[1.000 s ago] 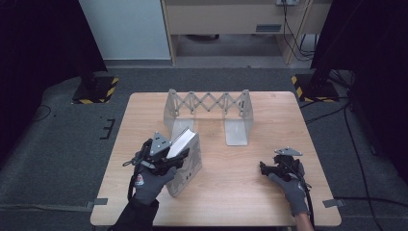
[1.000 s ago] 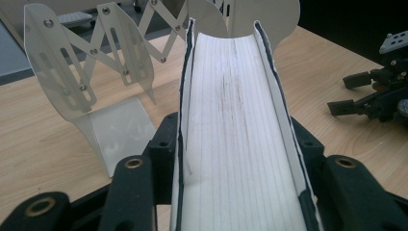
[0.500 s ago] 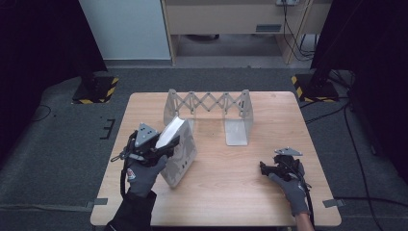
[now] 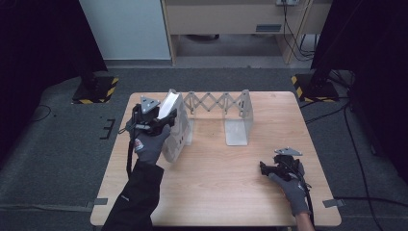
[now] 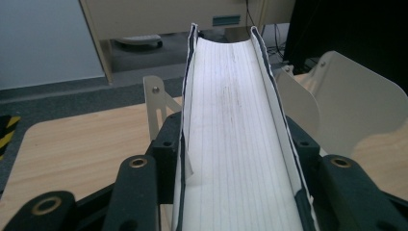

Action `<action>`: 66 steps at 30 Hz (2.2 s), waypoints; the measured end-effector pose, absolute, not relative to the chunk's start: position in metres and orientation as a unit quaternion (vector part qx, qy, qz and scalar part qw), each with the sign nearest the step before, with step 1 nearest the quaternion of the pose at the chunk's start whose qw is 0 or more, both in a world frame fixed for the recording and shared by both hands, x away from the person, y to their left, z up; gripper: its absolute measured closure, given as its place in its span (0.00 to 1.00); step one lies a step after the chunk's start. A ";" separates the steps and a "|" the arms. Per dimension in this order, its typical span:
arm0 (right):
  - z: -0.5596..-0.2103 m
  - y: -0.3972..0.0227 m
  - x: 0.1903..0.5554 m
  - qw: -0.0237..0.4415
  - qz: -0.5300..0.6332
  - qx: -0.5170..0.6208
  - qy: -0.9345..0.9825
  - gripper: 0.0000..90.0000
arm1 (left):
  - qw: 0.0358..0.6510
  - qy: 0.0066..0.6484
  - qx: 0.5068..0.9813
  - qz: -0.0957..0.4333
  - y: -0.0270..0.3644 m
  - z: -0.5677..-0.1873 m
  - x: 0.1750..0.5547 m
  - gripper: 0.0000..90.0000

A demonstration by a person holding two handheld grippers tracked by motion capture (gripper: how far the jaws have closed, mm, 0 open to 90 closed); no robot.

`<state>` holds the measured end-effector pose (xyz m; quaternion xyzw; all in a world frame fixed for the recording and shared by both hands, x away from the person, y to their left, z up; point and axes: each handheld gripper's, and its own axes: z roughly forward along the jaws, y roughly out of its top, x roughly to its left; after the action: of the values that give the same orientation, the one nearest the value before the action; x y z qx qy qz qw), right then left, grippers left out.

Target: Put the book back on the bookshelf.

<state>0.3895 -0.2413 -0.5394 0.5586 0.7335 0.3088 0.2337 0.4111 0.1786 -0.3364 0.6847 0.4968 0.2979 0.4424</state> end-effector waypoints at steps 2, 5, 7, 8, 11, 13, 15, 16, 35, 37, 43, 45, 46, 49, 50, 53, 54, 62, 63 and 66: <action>-0.539 -0.241 0.389 0.233 0.309 0.559 0.733 0.05 | 0.429 0.503 0.686 0.304 0.172 -0.335 0.426 0.58; -0.539 -0.241 0.389 0.233 0.309 0.559 0.733 0.05 | 0.426 0.510 0.682 0.305 0.170 -0.337 0.437 0.58; -0.539 -0.241 0.389 0.233 0.309 0.559 0.733 0.05 | 0.422 0.516 0.680 0.306 0.167 -0.341 0.446 0.58; -0.539 -0.241 0.389 0.233 0.309 0.559 0.734 0.05 | 0.418 0.521 0.680 0.303 0.163 -0.344 0.455 0.58; -0.539 -0.241 0.390 0.233 0.309 0.559 0.734 0.05 | 0.419 0.523 0.680 0.297 0.160 -0.349 0.462 0.58; -0.539 -0.241 0.389 0.233 0.309 0.559 0.733 0.05 | 0.421 0.531 0.676 0.291 0.156 -0.356 0.471 0.58; -0.539 -0.241 0.390 0.234 0.309 0.559 0.733 0.05 | 0.419 0.534 0.672 0.295 0.152 -0.359 0.477 0.58; -0.539 -0.241 0.390 0.234 0.309 0.559 0.733 0.05 | 0.419 0.534 0.672 0.295 0.152 -0.359 0.477 0.58; -0.539 -0.241 0.390 0.233 0.309 0.557 0.735 0.05 | 0.401 0.535 0.664 0.334 0.128 -0.387 0.505 0.54; -0.539 -0.241 0.390 0.233 0.309 0.557 0.735 0.05 | 0.408 0.532 0.663 0.333 0.129 -0.388 0.504 0.46; -0.539 -0.241 0.390 0.233 0.309 0.557 0.735 0.05 | 0.499 0.505 0.643 0.286 0.150 -0.401 0.481 0.32; -0.539 -0.241 0.390 0.233 0.309 0.556 0.735 0.05 | 0.505 0.497 0.647 0.282 0.154 -0.406 0.471 0.32; -0.539 -0.241 0.390 0.233 0.309 0.557 0.735 0.05 | 0.505 0.495 0.648 0.284 0.156 -0.408 0.465 0.33; -0.539 -0.241 0.390 0.233 0.309 0.556 0.735 0.05 | 0.505 0.487 0.654 0.282 0.161 -0.417 0.449 0.36; -0.539 -0.241 0.390 0.233 0.309 0.557 0.735 0.05 | 0.505 0.485 0.655 0.283 0.163 -0.420 0.445 0.38; -0.539 -0.241 0.390 0.233 0.309 0.557 0.735 0.05 | 0.497 0.480 0.661 0.293 0.166 -0.425 0.439 0.48; -0.539 -0.241 0.390 0.233 0.309 0.557 0.735 0.05 | 0.499 0.480 0.661 0.290 0.167 -0.426 0.439 0.50; -0.539 -0.241 0.390 0.233 0.309 0.557 0.735 0.05 | 0.509 0.473 0.654 0.298 0.157 -0.430 0.444 0.48; -0.539 -0.241 0.390 0.233 0.309 0.557 0.735 0.05 | 0.511 0.473 0.653 0.299 0.155 -0.431 0.445 0.47; -0.539 -0.241 0.390 0.233 0.309 0.556 0.735 0.05 | 0.511 0.474 0.652 0.298 0.150 -0.431 0.448 0.45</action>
<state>0.3900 -0.2411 -0.5394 0.5562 0.7353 0.3093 0.2330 0.4480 0.1504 -0.4308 0.6522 0.4741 0.2984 0.5106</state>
